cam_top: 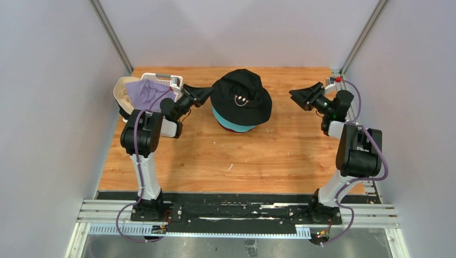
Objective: Stack the hats
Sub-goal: Stack the hat on the hat.
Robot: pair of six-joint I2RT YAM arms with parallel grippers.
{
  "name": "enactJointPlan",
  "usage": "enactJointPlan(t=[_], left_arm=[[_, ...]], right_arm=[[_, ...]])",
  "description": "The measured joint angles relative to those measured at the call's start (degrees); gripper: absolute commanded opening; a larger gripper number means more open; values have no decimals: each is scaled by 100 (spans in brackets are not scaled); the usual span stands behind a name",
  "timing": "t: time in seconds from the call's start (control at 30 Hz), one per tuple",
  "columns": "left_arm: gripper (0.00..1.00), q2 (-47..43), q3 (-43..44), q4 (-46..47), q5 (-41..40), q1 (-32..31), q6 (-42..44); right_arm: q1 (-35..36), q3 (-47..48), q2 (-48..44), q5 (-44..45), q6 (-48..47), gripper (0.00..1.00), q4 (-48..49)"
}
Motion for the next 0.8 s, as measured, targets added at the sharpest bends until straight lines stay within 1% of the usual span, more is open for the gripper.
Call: enactJointPlan(t=[0.07, 0.13, 0.2, 0.33, 0.43, 0.47, 0.53, 0.63, 0.8], left_arm=[[8, 83, 81, 66, 0, -35, -59], [1, 157, 142, 85, 0, -76, -107], [0, 199, 160, 96, 0, -120, -142], [0, 208, 160, 127, -2, -153, -160], [0, 208, 160, 140, -4, -153, -166], [0, 208, 160, 146, -4, -153, -166], [0, 208, 157, 155, -7, -153, -168], [0, 208, 153, 162, -7, -153, -168], [0, 208, 94, 166, -9, -153, -166]], right_arm=[[0, -24, 120, -7, 59, 56, 92], [0, -33, 260, -22, 160, 56, 264], [4, -35, 407, -50, 251, 55, 448], [74, -35, 778, -114, 619, 51, 1051], [173, -28, 1185, -173, 1169, 48, 1849], [225, -13, 1384, -197, 1419, 48, 2216], [334, 17, 1703, -236, 1757, 48, 2638], [505, 17, 1982, -258, 2065, 48, 2924], [741, 76, 2017, -306, 2319, 48, 3244]])
